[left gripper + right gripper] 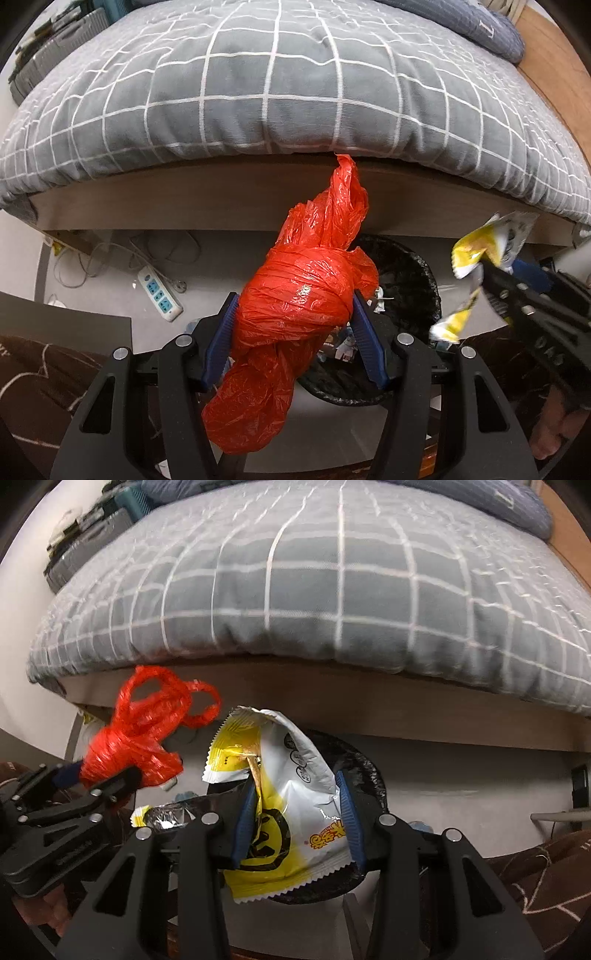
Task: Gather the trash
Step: 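Lift the red bag and yellow wrapper and carry both over the black bin, then open the right tool and then the left tool to drop wrapper and bag into the bin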
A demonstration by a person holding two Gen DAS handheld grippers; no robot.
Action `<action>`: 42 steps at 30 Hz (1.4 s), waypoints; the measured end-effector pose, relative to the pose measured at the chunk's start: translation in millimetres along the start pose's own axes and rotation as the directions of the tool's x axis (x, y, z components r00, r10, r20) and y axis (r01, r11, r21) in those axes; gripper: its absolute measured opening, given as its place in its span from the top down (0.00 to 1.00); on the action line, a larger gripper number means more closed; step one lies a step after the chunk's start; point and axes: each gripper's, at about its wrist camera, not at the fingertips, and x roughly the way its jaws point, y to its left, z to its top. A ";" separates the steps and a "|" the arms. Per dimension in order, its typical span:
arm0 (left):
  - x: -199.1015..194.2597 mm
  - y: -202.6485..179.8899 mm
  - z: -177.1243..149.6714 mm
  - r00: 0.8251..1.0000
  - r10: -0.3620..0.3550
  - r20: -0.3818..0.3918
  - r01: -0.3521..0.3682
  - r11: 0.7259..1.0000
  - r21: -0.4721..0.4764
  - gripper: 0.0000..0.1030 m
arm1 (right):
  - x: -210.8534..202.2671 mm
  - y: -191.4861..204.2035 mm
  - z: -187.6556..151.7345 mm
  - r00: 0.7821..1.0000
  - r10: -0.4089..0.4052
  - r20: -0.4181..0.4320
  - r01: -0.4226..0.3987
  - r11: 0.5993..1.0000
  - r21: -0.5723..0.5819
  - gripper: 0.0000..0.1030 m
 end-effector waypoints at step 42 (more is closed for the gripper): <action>35.2 -103.8 12.8 0.999 -0.031 -0.030 0.036 0.984 0.173 0.28 | -15.3 -109.3 -15.3 0.987 -0.153 0.056 0.140 0.973 0.183 0.07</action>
